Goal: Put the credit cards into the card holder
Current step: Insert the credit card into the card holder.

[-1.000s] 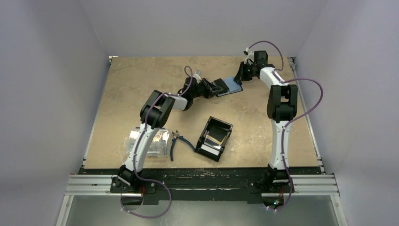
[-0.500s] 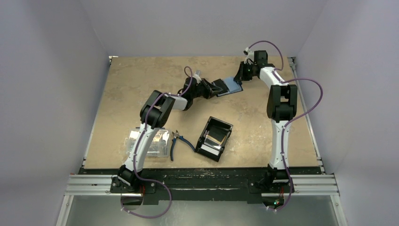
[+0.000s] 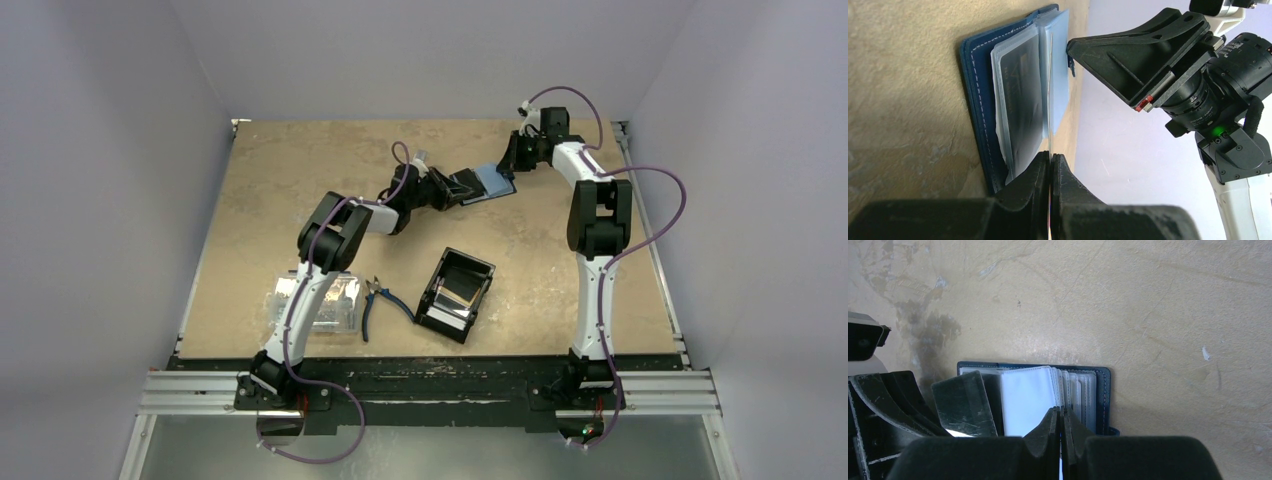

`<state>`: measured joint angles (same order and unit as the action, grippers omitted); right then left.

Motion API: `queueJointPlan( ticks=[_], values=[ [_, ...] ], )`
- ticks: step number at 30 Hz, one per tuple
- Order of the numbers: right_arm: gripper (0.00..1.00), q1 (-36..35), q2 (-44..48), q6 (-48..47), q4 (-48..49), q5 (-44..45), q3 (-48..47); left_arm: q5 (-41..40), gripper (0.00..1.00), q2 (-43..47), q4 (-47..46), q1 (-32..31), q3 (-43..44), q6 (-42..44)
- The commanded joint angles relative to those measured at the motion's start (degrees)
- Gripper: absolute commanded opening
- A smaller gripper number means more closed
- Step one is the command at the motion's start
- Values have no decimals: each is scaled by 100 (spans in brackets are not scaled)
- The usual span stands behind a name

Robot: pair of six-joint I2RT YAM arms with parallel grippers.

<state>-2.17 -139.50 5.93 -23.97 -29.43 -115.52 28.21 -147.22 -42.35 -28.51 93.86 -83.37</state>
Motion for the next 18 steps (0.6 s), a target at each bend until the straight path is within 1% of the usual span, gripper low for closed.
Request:
queueJointPlan(
  ticks=[1, 14, 18],
  values=[
    [8, -97, -350, -154, -477, 95, -22, -32, 0, 63, -148, -53, 136, 87],
    [7, -91, -384, -172, -530, 78, -70, -20, 0, -71, -123, -100, 306, 74],
    [7, -98, -402, -172, -550, 69, -84, -128, 0, 92, 45, -77, 124, 306]
  ],
)
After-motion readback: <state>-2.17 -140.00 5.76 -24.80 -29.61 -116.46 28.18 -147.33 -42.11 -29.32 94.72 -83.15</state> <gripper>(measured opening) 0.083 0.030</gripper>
